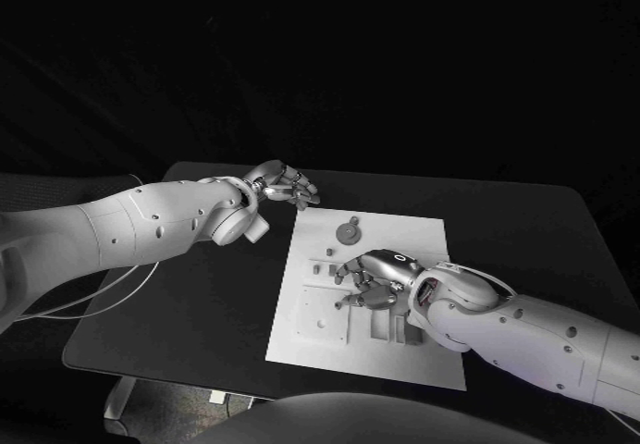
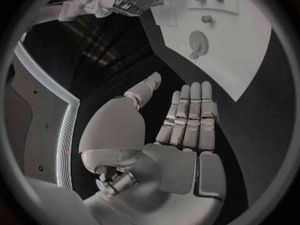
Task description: Assemble the parts on the task board
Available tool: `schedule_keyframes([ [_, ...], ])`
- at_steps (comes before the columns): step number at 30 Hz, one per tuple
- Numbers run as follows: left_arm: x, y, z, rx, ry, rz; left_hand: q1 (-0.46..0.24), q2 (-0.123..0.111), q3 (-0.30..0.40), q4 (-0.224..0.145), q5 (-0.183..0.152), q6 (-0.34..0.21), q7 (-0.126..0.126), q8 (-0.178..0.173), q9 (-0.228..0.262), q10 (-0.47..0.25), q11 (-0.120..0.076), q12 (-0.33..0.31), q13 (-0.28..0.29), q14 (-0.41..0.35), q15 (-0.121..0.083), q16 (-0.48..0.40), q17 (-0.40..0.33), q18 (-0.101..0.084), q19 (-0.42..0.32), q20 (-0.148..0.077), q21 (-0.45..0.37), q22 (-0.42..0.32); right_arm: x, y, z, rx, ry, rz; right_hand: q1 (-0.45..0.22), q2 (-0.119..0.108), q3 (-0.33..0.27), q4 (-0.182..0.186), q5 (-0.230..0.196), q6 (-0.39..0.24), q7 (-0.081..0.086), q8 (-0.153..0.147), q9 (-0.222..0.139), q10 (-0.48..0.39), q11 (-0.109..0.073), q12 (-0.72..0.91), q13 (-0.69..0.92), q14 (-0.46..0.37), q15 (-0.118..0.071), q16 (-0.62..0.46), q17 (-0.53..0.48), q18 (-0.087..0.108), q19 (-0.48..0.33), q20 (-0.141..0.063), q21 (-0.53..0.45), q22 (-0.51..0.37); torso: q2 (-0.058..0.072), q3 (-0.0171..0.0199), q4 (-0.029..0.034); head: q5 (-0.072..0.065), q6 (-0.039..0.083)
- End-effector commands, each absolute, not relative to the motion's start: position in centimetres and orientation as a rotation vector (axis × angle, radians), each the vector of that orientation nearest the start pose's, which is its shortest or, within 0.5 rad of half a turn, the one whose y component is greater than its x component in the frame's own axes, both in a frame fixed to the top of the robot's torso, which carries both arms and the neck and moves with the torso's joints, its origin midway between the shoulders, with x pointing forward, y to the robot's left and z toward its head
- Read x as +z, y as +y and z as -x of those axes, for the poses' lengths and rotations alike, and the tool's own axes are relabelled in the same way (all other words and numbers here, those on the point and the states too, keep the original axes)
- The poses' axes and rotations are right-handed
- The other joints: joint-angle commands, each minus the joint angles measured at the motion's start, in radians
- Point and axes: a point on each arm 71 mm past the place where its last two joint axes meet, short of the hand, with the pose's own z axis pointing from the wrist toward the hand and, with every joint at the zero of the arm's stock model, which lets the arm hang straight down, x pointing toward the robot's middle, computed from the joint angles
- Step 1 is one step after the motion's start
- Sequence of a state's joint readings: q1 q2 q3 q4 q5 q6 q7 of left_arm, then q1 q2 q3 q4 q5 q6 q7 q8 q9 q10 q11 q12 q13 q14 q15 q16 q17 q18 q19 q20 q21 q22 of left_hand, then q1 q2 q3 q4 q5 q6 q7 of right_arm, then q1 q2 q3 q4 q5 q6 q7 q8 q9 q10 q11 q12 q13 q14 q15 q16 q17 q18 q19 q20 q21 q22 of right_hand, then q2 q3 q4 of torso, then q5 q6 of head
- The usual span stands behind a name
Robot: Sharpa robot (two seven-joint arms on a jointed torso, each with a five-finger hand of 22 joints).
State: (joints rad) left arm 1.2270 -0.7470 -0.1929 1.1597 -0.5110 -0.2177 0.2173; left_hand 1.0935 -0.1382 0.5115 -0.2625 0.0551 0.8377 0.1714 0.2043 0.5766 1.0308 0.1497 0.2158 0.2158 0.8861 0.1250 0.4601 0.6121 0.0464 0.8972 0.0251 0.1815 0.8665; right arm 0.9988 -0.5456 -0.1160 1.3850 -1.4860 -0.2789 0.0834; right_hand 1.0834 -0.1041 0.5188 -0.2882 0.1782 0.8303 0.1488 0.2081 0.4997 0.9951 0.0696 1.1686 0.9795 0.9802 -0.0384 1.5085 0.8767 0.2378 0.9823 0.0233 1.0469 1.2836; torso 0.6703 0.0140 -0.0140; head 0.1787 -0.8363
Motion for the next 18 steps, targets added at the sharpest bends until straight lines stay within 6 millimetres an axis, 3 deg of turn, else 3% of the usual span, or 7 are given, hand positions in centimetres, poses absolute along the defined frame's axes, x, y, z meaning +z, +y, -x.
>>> schedule_keyframes([
  [1,-23.9,26.9,-53.1,-1.023,1.755,0.666,0.002,0.003,-0.003,0.0,-0.006,-0.003,-0.001,0.005,-0.001,0.004,0.001,-0.006,-0.001,-0.001,0.003,-0.006,0.001,0.019,-0.005,0.003,-0.004,-0.002,-28.5,-7.5,-42.7,1.019,1.758,0.348,0.011,0.0,-0.009,0.001,0.004,-0.024,0.034,0.005,-0.001,0.008,0.0,0.008,0.002,0.009,0.005,0.009,0.002,0.024,0.008,-0.005,0.01,0.002,0.0,0.0018,-0.0023,-0.007,0.007],
  [4,-23.9,27.0,-53.2,-1.019,1.749,0.666,0.003,0.003,-0.003,0.0,-0.006,-0.003,-0.001,0.005,-0.001,0.004,0.001,-0.006,-0.001,-0.001,0.003,-0.006,0.001,0.019,-0.005,0.003,-0.004,-0.001,-26.7,-8.3,-43.3,1.016,1.715,0.33,0.012,0.001,-0.01,0.001,0.004,-0.019,0.032,0.009,0.0,0.014,-0.002,0.012,0.001,0.015,0.003,0.012,0.001,0.024,0.014,-0.008,0.014,0.002,-0.001,0.002,-0.0024,-0.012,0.015],
  [8,-23.9,27.1,-53.2,-1.017,1.746,0.665,0.004,0.002,-0.003,-0.001,-0.006,-0.002,-0.002,0.006,-0.001,0.005,0.001,-0.006,-0.001,-0.002,0.003,-0.007,0.002,0.019,-0.006,0.003,-0.005,-0.001,-24.5,-11.0,-44.7,0.989,1.694,0.274,0.01,0.004,-0.01,0.003,0.004,-0.01,0.028,0.014,0.001,0.02,-0.005,0.015,-0.001,0.022,-0.001,0.014,0.0,0.024,0.02,-0.01,0.017,0.002,-0.001,0.001,-0.0012,-0.021,0.022],
  [12,-23.9,27.1,-53.2,-1.022,1.747,0.663,0.004,0.002,-0.003,-0.001,-0.006,-0.001,-0.002,0.006,-0.001,0.005,0.001,-0.006,-0.001,-0.002,0.003,-0.007,0.002,0.019,-0.006,0.003,-0.005,-0.001,-23.8,-14.0,-45.5,0.935,1.698,0.247,0.007,0.005,-0.011,0.004,0.004,-0.007,0.027,0.016,0.001,0.023,-0.007,0.016,-0.002,0.025,-0.002,0.015,-0.001,0.024,0.023,-0.012,0.018,0.002,-0.001,-0.0012,-0.0007,-0.029,0.03],
  [18,-23.9,27.1,-53.2,-1.021,1.745,0.663,0.005,0.001,-0.003,-0.001,-0.006,-0.001,-0.002,0.007,-0.001,0.006,0.001,-0.006,-0.002,-0.002,0.004,-0.008,0.003,0.019,-0.007,0.003,-0.005,-0.001,-24.2,-16.9,-46.1,0.872,1.728,0.217,-0.002,-0.006,-0.015,0.005,0.004,-0.004,0.025,0.018,0.001,0.026,-0.008,0.016,-0.005,0.027,-0.004,0.015,-0.002,0.024,0.024,-0.013,0.019,0.001,-0.001,0.0001,-0.0028,-0.03,0.036],
])
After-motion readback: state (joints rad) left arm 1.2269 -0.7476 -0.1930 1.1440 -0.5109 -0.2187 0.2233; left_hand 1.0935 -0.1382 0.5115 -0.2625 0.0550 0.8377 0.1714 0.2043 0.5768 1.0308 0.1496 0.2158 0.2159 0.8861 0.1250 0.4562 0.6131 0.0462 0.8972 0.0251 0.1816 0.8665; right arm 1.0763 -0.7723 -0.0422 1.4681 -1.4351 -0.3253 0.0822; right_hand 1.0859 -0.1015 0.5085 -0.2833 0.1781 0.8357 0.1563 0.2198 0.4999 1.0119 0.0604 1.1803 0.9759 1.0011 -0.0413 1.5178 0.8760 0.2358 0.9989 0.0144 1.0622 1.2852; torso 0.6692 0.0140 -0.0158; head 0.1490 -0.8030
